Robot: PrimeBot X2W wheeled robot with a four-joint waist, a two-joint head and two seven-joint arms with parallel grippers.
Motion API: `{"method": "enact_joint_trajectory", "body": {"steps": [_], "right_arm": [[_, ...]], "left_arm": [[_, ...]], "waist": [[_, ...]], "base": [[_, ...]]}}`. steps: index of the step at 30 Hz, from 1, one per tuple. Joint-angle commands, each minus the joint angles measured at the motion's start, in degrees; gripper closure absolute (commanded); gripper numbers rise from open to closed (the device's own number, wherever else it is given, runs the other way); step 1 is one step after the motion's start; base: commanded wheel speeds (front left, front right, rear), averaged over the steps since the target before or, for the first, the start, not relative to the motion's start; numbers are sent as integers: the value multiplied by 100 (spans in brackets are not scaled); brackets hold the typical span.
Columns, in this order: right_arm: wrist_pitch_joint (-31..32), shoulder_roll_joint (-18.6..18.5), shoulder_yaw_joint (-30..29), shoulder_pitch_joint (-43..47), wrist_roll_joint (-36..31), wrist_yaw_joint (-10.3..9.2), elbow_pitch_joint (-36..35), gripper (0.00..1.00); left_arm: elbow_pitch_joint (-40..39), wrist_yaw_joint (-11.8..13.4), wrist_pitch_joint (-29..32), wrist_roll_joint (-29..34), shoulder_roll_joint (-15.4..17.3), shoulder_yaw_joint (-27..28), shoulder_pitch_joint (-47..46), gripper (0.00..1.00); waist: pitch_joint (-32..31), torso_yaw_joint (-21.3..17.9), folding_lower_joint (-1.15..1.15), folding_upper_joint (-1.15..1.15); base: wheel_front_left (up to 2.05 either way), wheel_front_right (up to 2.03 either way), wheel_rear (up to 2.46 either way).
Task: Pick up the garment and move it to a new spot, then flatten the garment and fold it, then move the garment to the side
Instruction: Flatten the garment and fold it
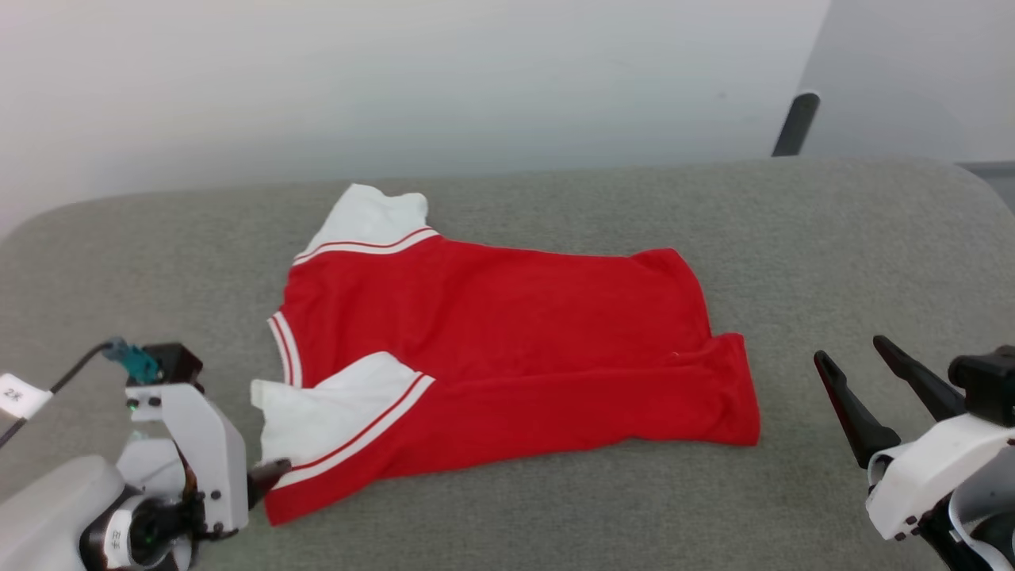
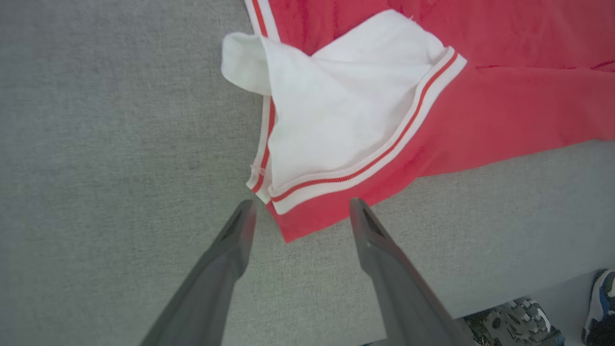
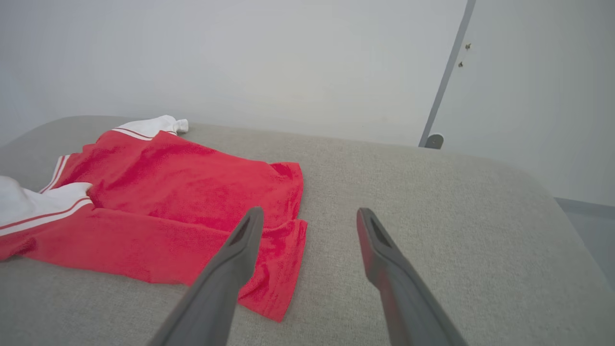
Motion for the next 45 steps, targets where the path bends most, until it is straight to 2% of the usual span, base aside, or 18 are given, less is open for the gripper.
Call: {"method": "enact_joint_trajectory", "body": {"steps": [1,7,13,21,22,23,24,31,40,45], "right_arm": [[45,87,-118,122,-29,-6,-100,0],[217,391,-427,367,-149,-6,-430,0],[305,529,-560,391,-188,-6,-617,0],[391,584,-665,315,-196,-6,-730,0],[408,595,-679,311,-191,-6,-737,0],[430,606,-688,308,-181,-6,-739,0],[473,621,-694,309,-156,-6,-740,0],[949,590,-642,299,-31,-6,-674,0],[2092,637,-348,-4,82,-6,-314,0],[2470,711,-257,-355,-37,-6,59,0]], "left_arm": [[22,63,70,-61,9,-20,89,0],[239,128,287,-191,52,-80,188,0],[690,-6,343,-238,-64,-79,141,0],[1490,-225,498,-406,-488,-49,-5,0],[1570,-272,524,-408,-534,-54,-30,10],[1634,-337,546,-431,-583,-52,-50,62],[1681,-415,561,-424,-623,-53,-83,100],[1896,-695,642,-209,-657,-111,-381,100],[1920,-757,656,-45,-855,-138,-676,100],[1885,-813,632,41,-1049,-171,-827,100]], "waist": [[117,-154,0,0],[335,-350,0,0],[555,-438,0,0],[789,-402,0,0],[808,-394,0,0],[823,-384,0,0],[837,-374,0,0],[943,-281,0,0],[1092,-58,0,0],[1186,132,0,0]], "base": [[0,0,0],[0,0,0],[0,0,0],[0,0,0],[0,0,0],[0,0,0],[0,0,0],[0,0,0],[0,0,0],[0,0,0]]}}
